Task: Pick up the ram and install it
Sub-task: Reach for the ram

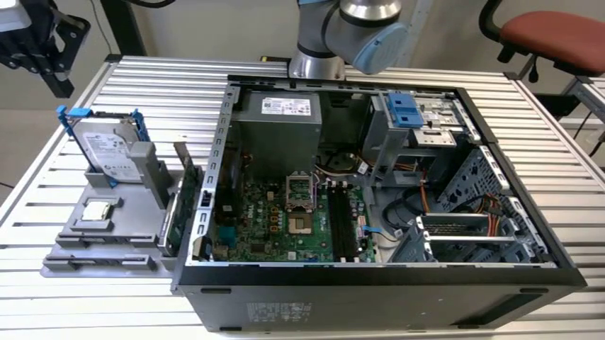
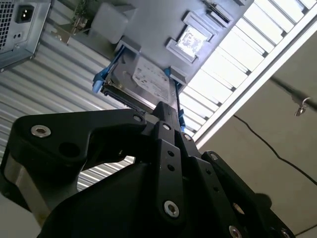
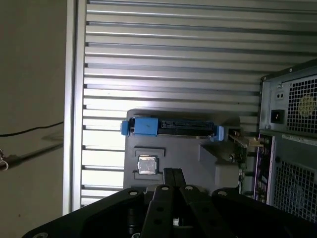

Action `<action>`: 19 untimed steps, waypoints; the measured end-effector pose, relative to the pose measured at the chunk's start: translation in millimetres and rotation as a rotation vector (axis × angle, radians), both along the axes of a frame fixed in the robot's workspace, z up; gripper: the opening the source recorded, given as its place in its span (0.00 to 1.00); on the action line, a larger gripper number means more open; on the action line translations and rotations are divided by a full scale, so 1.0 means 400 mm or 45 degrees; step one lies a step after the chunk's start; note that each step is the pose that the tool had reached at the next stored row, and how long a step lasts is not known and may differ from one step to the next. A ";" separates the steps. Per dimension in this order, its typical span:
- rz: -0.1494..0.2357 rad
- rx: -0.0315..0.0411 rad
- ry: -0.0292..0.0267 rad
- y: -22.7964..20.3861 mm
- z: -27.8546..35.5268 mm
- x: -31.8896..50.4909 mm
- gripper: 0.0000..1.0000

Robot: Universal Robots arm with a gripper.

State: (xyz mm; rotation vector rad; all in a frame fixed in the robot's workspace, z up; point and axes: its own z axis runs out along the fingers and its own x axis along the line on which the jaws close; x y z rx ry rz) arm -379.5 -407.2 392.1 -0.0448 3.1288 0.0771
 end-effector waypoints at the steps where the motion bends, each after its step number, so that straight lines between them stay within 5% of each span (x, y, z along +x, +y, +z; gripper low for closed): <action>1: 0.000 0.0000 -0.0001 -0.004 0.000 0.000 0.00; 19: -0.003 0.0000 0.0001 -0.083 -0.001 0.000 0.00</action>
